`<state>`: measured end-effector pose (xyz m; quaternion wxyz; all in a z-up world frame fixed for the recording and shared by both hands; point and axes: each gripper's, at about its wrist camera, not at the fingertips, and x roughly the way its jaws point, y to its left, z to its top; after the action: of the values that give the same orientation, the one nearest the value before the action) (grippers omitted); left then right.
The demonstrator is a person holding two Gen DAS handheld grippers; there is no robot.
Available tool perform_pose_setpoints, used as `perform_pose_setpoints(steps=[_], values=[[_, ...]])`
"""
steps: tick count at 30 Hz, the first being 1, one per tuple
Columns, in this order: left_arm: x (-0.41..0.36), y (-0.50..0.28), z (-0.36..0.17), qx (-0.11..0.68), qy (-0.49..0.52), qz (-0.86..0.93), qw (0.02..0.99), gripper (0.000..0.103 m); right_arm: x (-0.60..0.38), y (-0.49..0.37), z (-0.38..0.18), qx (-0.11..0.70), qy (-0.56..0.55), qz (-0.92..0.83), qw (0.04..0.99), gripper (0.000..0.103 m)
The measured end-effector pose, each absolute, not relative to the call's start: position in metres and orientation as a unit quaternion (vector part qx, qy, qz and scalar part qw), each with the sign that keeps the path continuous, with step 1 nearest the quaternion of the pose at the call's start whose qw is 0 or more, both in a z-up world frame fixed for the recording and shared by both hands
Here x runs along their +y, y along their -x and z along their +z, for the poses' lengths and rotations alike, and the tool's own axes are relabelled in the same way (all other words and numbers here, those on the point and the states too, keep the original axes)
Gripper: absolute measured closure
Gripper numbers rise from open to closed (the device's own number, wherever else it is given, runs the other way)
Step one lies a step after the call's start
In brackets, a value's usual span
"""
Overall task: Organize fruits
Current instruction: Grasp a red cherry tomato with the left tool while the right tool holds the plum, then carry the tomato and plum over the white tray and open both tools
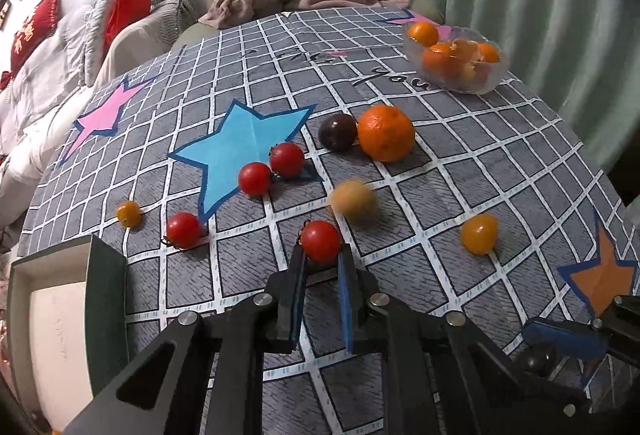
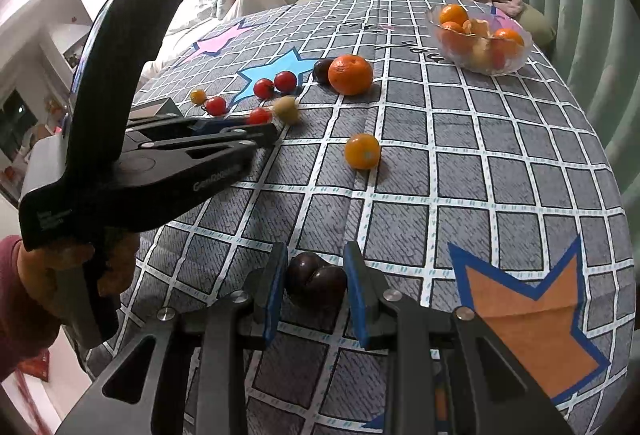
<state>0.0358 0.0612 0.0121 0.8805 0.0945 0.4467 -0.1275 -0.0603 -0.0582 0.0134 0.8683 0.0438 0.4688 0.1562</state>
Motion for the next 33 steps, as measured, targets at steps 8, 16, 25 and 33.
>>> perform_pose_setpoints(steps=[8,16,25,33], values=[[0.069,-0.022,0.012,0.452,-0.081,-0.129,0.879,0.087,-0.06,0.06,0.014,0.471,-0.052,0.155,0.867,0.071],[0.078,-0.01,0.018,0.45,-0.065,-0.127,0.881,0.087,-0.063,0.064,0.021,0.467,-0.049,0.15,0.87,0.071],[0.099,0.011,0.041,0.43,-0.041,-0.123,0.893,0.087,-0.051,0.066,0.04,0.458,-0.041,0.162,0.873,0.071],[0.133,0.026,0.064,0.411,-0.011,-0.108,0.905,0.087,-0.023,0.064,0.06,0.451,-0.029,0.182,0.873,0.071]])
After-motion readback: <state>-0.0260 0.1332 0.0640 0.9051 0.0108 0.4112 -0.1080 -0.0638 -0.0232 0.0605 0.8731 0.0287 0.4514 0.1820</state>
